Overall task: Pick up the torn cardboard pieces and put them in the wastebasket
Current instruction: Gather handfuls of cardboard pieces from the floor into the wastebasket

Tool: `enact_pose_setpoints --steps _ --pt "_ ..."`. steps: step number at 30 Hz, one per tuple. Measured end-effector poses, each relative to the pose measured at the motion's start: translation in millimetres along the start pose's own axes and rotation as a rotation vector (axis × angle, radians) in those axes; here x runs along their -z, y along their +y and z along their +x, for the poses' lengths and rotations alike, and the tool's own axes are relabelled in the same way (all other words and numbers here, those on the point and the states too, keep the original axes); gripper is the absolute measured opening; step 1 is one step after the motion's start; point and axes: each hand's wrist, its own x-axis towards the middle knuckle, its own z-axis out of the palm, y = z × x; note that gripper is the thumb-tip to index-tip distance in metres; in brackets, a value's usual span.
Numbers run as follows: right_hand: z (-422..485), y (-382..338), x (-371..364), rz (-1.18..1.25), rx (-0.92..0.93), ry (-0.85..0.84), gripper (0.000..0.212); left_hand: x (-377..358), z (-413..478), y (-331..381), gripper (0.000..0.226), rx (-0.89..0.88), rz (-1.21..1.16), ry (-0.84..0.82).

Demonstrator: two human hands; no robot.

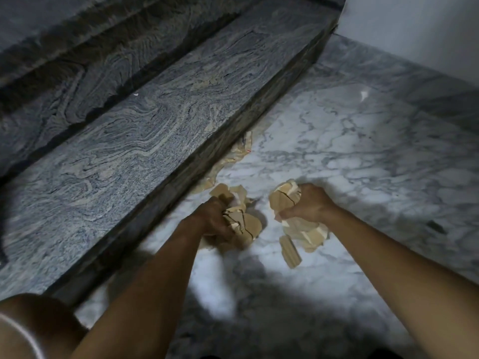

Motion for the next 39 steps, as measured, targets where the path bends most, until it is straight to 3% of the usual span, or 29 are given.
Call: enact_pose_setpoints --steps 2,4,9,13,18,21,23,25,26,30,32,36,39 --pt "-9.2 9.8 -5.6 -0.067 -0.032 -0.073 0.078 -16.1 6.0 13.8 0.093 -0.035 0.176 0.208" --pt "-21.1 20.7 -33.7 -0.110 -0.010 -0.119 0.086 -24.7 6.3 17.1 0.085 -0.034 0.203 0.280" --pt "-44.4 35.3 -98.8 -0.334 0.084 0.038 0.085 -29.1 13.8 2.4 0.081 0.051 0.152 0.260" --pt "-39.5 34.1 -91.0 -0.243 0.017 -0.024 0.088 -33.8 7.6 -4.2 0.079 0.021 0.101 0.233" --pt "-15.5 32.8 -69.0 -0.094 -0.010 -0.144 0.108 -11.5 -6.6 -21.0 0.065 -0.001 -0.054 0.061" --pt "5.6 19.5 -42.7 -0.076 0.017 -0.115 0.094 22.7 -10.5 -40.4 0.082 0.031 -0.145 0.060" --pt "11.7 5.3 -34.8 -0.116 0.106 -0.098 0.090 41.9 -17.4 -49.7 0.075 0.058 -0.179 0.085" --pt "12.8 -12.1 -41.9 -0.204 0.215 -0.128 0.102 51.8 -22.8 -56.4 0.052 0.056 -0.128 0.085" --pt "11.4 -21.1 -50.5 -0.253 0.276 -0.148 0.104 53.5 -23.5 -59.8 0.052 0.048 -0.093 0.087" --pt "9.5 -40.4 -100.1 -0.473 0.499 -0.206 0.100 45.7 -28.0 -69.0 0.086 0.013 0.045 0.093" --pt "9.3 -40.6 -117.0 -0.549 0.554 -0.166 0.094 40.9 -30.7 -69.6 0.083 -0.038 0.111 0.130" --pt "6.3 -40.2 -113.4 -0.613 0.518 -0.097 0.080 33.6 -27.6 -65.9 0.074 -0.122 0.096 0.141" --pt "9.8 -25.8 -91.4 -0.552 0.432 -0.112 0.082 28.5 -17.9 -49.0 0.057 -0.161 0.195 0.173"
